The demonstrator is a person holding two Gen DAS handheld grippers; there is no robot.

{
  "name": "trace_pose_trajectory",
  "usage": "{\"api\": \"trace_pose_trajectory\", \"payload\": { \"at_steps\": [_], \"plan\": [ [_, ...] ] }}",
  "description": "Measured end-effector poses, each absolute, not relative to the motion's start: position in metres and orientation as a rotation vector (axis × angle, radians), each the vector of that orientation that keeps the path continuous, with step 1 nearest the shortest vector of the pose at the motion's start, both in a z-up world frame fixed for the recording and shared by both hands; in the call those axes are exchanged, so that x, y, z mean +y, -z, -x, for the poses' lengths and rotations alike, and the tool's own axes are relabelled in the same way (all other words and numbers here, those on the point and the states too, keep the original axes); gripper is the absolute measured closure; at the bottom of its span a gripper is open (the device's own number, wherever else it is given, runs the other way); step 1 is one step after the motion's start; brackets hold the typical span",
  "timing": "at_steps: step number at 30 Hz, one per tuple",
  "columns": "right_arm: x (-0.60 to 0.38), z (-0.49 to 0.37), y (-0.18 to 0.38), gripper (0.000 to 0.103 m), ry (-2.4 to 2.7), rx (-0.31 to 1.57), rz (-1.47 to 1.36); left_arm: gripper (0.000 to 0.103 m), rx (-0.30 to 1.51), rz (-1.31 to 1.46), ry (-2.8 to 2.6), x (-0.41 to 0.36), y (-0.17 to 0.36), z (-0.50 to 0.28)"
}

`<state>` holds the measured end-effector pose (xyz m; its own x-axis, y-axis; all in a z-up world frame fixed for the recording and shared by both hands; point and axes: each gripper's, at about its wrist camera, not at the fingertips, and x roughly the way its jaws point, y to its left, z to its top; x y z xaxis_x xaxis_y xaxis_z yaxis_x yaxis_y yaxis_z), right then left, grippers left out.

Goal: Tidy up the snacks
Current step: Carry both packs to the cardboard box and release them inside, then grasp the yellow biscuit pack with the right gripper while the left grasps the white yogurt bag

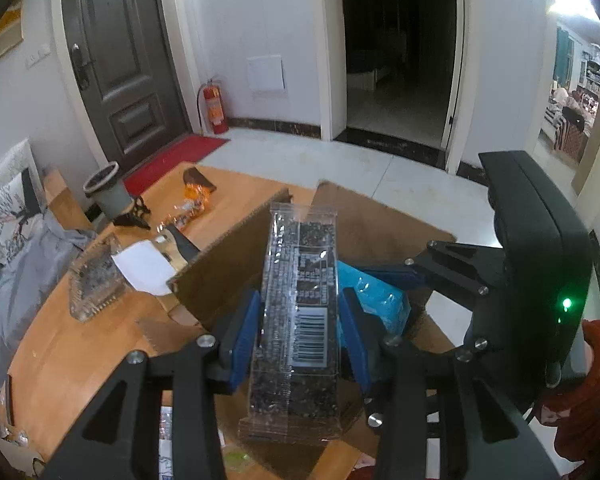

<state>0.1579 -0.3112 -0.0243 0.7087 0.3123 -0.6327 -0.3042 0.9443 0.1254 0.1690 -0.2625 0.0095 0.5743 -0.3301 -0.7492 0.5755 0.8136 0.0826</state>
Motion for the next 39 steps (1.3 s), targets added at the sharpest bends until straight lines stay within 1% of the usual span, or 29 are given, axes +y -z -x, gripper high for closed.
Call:
{"api": "trace_pose_trajectory", "payload": {
  "at_steps": [2, 4, 6, 7, 11, 16, 22, 24, 25, 27, 28, 30, 34, 36, 39],
  "plan": [
    [-0.312, -0.162, 0.028, 0.039, -0.343, 0.72, -0.011, 0.063, 0.831, -0.347, 0.524, -0.262, -0.002, -0.174],
    [-0.314, -0.165, 0.031, 0.037, -0.349, 0.729, -0.032, 0.057, 0.825, -0.359, 0.505, -0.263, -0.001, -0.172],
    [-0.316, -0.164, 0.032, 0.033, -0.361, 0.727, -0.039, 0.043, 0.816, -0.35, 0.499, -0.255, -0.001, -0.174],
    [-0.316, -0.162, 0.033, 0.033, -0.364, 0.726, -0.034, 0.041, 0.81, -0.347, 0.498, -0.254, -0.002, -0.173],
    [-0.318, -0.152, 0.029, 0.032, -0.361, 0.72, -0.031, 0.041, 0.795, -0.341, 0.484, -0.242, -0.006, -0.177],
    [-0.319, -0.135, 0.015, 0.027, -0.358, 0.696, -0.029, 0.041, 0.758, -0.303, 0.481, -0.222, -0.021, -0.166],
    [-0.291, -0.118, -0.008, 0.021, -0.402, 0.662, -0.009, 0.04, 0.704, -0.253, 0.431, -0.179, -0.049, -0.138],
    [-0.278, -0.111, -0.017, 0.015, -0.427, 0.64, 0.003, 0.038, 0.686, -0.241, 0.401, -0.163, -0.056, -0.128],
    [-0.27, -0.106, -0.023, 0.014, -0.438, 0.625, 0.022, 0.036, 0.675, -0.236, 0.38, -0.152, -0.061, -0.121],
    [-0.251, -0.096, -0.034, 0.005, -0.451, 0.592, 0.067, 0.032, 0.653, -0.227, 0.334, -0.129, -0.068, -0.107],
    [-0.24, -0.09, -0.038, 0.003, -0.459, 0.579, 0.093, 0.032, 0.644, -0.222, 0.311, -0.117, -0.071, -0.1],
    [-0.215, -0.079, -0.041, 0.002, -0.464, 0.565, 0.152, 0.031, 0.633, -0.21, 0.265, -0.092, -0.075, -0.086],
    [-0.166, -0.06, -0.043, 0.002, -0.568, 0.559, 0.21, 0.031, 0.628, -0.19, 0.168, -0.043, -0.067, -0.061],
    [-0.145, -0.053, -0.04, 0.0, -0.599, 0.558, 0.197, 0.03, 0.636, -0.169, 0.128, -0.018, -0.057, -0.048],
    [-0.118, -0.049, -0.028, 0.0, -0.659, 0.592, 0.207, 0.03, 0.659, -0.139, 0.079, 0.015, -0.031, -0.034]
  ]
}}
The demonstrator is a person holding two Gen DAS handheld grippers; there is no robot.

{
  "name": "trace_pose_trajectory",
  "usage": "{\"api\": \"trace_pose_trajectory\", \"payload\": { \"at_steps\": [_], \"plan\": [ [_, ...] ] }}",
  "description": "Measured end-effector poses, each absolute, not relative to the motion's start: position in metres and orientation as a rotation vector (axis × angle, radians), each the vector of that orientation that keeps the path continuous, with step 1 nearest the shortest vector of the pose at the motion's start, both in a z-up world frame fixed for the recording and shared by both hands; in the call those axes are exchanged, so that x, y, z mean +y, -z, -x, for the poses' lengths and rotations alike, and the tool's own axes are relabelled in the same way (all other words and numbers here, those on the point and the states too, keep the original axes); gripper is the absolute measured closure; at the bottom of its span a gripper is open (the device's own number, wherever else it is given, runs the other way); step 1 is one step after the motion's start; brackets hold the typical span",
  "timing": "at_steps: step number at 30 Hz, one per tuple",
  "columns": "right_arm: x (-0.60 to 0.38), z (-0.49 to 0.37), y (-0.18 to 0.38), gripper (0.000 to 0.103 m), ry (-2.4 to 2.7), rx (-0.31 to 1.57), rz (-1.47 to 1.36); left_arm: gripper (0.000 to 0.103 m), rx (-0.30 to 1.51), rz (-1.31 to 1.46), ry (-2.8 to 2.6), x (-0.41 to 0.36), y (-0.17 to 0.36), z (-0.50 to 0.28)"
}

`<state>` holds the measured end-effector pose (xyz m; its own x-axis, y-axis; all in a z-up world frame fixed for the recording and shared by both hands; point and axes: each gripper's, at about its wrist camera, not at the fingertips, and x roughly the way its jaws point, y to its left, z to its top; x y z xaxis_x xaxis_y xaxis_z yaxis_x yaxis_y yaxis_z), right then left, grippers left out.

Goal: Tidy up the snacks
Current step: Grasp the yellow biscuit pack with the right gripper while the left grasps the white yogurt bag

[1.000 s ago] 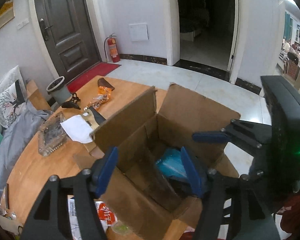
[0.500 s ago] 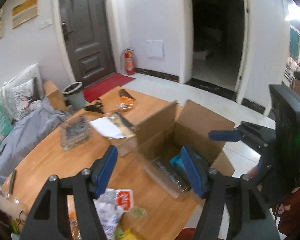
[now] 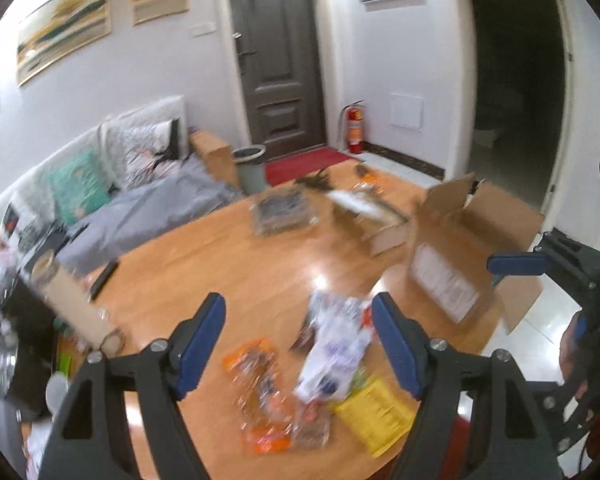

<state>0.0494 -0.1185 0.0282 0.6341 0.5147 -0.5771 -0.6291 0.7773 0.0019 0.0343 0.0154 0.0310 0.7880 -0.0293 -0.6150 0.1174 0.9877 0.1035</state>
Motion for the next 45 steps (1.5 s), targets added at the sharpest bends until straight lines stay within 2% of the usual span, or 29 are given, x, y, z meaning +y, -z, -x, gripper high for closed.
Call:
{"api": "trace_pose_trajectory", "payload": {
  "at_steps": [6, 15, 16, 18, 19, 24, 34, 41, 45],
  "plan": [
    [-0.08, -0.055, 0.03, 0.0, -0.731, 0.722, 0.169, 0.03, 0.727, -0.065, 0.068, 0.057, 0.029, -0.022],
    [-0.064, -0.062, 0.142, 0.001, -0.612, 0.878, 0.173, 0.03, 0.784, 0.029, 0.139, 0.057, 0.112, -0.023],
    [-0.063, -0.063, 0.149, 0.003, -0.605, 0.885, 0.178, 0.03, 0.791, 0.038, 0.148, 0.055, 0.119, -0.024],
    [-0.059, -0.066, 0.162, 0.017, -0.589, 0.9, 0.192, 0.03, 0.796, 0.041, 0.157, 0.05, 0.127, -0.026],
    [-0.058, -0.066, 0.168, 0.02, -0.582, 0.9, 0.2, 0.03, 0.792, 0.041, 0.161, 0.048, 0.131, -0.028],
    [-0.067, -0.061, 0.167, 0.032, -0.578, 0.844, 0.177, 0.03, 0.801, 0.058, 0.199, 0.037, 0.143, -0.039],
    [-0.109, -0.069, 0.158, 0.034, -0.541, 0.841, 0.104, 0.031, 0.823, 0.025, 0.24, 0.013, 0.146, -0.072],
    [-0.114, -0.085, 0.161, 0.037, -0.564, 0.858, 0.111, 0.043, 0.864, -0.019, 0.262, -0.004, 0.156, -0.109],
    [-0.115, -0.084, 0.163, 0.037, -0.589, 0.854, 0.139, 0.044, 0.878, -0.047, 0.282, -0.011, 0.163, -0.126]
  ]
}}
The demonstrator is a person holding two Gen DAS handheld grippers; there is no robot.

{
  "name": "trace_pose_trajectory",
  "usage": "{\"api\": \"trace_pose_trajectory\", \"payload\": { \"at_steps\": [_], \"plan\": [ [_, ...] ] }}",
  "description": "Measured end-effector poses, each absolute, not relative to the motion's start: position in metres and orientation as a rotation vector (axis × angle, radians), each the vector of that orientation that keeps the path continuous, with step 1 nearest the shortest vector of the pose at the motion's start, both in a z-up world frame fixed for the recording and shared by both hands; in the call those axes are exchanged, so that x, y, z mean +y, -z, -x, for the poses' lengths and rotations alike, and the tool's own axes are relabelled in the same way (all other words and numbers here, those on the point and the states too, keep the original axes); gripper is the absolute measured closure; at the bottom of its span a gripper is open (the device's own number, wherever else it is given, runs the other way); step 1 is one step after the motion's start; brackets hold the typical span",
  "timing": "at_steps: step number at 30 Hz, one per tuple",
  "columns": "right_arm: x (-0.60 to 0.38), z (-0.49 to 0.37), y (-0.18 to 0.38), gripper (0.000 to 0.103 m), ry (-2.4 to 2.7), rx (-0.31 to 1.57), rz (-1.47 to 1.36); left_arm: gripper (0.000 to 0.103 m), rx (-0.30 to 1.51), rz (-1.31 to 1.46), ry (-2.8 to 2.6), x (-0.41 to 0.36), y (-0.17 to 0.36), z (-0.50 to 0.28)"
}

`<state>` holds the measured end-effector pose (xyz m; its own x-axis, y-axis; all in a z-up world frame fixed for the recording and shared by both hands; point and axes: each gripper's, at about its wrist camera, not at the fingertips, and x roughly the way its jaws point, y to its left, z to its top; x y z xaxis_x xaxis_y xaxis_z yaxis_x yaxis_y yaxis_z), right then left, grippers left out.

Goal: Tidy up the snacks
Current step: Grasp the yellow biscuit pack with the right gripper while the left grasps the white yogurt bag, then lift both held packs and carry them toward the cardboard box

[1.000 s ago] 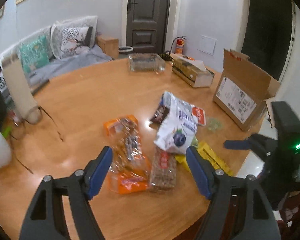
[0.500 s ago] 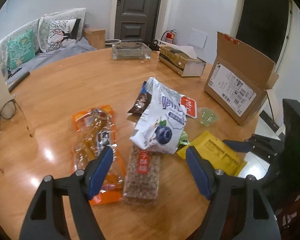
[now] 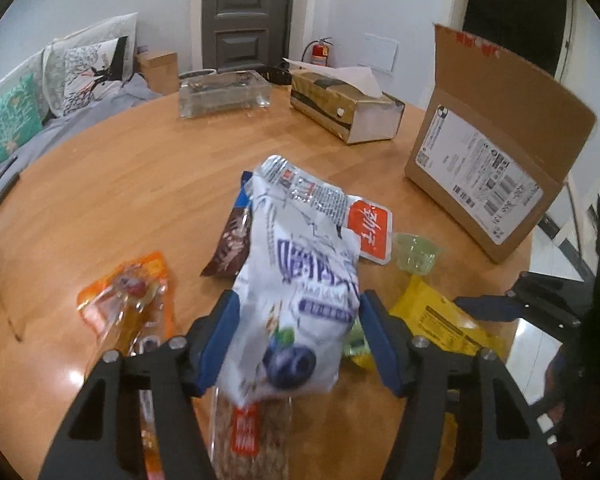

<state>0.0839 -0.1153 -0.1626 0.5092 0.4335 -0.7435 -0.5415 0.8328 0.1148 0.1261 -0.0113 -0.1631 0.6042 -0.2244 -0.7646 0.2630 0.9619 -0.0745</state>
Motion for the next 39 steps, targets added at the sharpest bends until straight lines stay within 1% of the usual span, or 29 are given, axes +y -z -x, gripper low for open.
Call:
{"api": "trace_pose_trajectory", "payload": {
  "at_steps": [7, 12, 16, 19, 20, 21, 24, 26, 28, 32, 39],
  "plan": [
    [-0.124, -0.085, 0.165, 0.036, -0.615, 0.855, 0.127, 0.044, 0.877, -0.047, 0.283, -0.014, 0.169, -0.136],
    [-0.117, -0.081, 0.167, 0.032, -0.598, 0.841, 0.18, 0.042, 0.896, -0.091, 0.263, -0.018, 0.171, -0.138],
    [-0.112, -0.075, 0.168, 0.032, -0.568, 0.826, 0.223, 0.044, 0.89, -0.124, 0.252, -0.021, 0.176, -0.137],
    [-0.108, -0.073, 0.17, 0.033, -0.529, 0.802, 0.246, 0.05, 0.879, -0.112, 0.249, -0.02, 0.176, -0.134],
    [-0.107, -0.071, 0.17, 0.037, -0.522, 0.791, 0.256, 0.054, 0.874, -0.126, 0.247, -0.021, 0.175, -0.131],
    [-0.108, -0.07, 0.17, 0.037, -0.527, 0.79, 0.255, 0.06, 0.867, -0.136, 0.245, -0.022, 0.174, -0.128],
    [-0.111, -0.068, 0.17, 0.037, -0.532, 0.789, 0.248, 0.066, 0.855, -0.183, 0.234, -0.026, 0.17, -0.119],
    [-0.117, -0.069, 0.169, 0.037, -0.532, 0.797, 0.232, 0.07, 0.845, -0.16, 0.237, -0.023, 0.167, -0.116],
    [-0.123, -0.069, 0.166, 0.037, -0.535, 0.791, 0.207, 0.072, 0.846, -0.106, 0.248, -0.015, 0.161, -0.115],
    [-0.134, -0.07, 0.155, 0.037, -0.54, 0.779, 0.154, 0.076, 0.84, -0.086, 0.229, -0.009, 0.152, -0.109],
    [-0.135, -0.064, 0.137, 0.037, -0.579, 0.754, 0.113, 0.077, 0.788, -0.078, 0.201, 0.0, 0.125, -0.085]
  ]
}}
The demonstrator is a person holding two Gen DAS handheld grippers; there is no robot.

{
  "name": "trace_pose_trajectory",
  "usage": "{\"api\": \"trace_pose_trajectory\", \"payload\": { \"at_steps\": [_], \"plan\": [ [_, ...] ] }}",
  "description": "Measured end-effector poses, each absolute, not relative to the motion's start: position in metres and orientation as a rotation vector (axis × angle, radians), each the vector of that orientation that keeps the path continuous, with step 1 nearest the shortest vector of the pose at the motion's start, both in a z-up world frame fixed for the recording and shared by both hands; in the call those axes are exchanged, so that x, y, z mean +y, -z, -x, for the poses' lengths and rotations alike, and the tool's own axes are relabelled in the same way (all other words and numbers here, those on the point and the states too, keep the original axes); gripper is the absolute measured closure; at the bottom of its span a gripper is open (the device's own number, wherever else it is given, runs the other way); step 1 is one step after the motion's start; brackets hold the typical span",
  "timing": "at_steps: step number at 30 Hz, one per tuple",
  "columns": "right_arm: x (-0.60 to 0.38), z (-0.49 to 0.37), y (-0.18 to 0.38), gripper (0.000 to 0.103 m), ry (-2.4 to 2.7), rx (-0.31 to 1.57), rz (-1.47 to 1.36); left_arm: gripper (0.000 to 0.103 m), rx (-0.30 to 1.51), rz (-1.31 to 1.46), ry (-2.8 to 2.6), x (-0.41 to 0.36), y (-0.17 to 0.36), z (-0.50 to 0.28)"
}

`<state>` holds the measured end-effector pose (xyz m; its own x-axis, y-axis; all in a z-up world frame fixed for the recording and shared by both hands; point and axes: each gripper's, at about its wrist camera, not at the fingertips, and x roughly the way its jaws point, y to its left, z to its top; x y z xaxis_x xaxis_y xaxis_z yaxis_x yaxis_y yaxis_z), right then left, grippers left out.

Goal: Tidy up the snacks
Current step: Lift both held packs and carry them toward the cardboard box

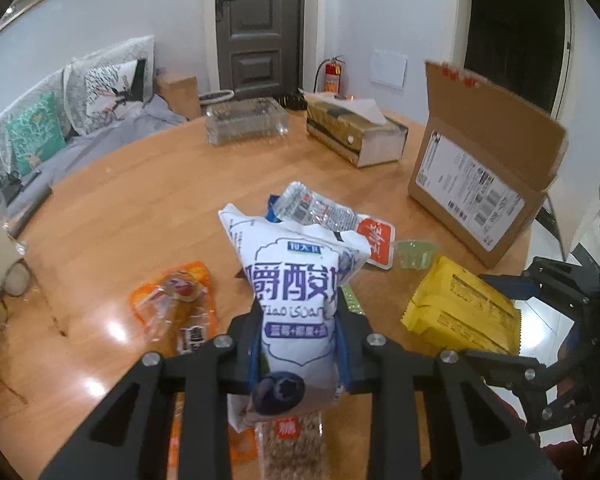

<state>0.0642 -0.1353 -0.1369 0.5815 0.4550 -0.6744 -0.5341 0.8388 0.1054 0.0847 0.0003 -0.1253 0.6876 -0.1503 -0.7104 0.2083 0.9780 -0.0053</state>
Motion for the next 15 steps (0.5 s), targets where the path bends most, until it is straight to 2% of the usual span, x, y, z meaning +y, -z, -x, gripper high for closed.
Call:
{"api": "trace_pose_trajectory", "payload": {
  "at_steps": [8, 15],
  "plan": [
    [-0.121, -0.047, 0.101, 0.037, -0.631, 0.675, 0.114, 0.077, 0.721, -0.075, 0.149, 0.012, 0.083, -0.05],
    [-0.117, -0.032, 0.041, 0.037, -0.664, 0.571, 0.122, 0.077, 0.602, -0.104, 0.118, 0.014, 0.023, -0.013]
  ]
}}
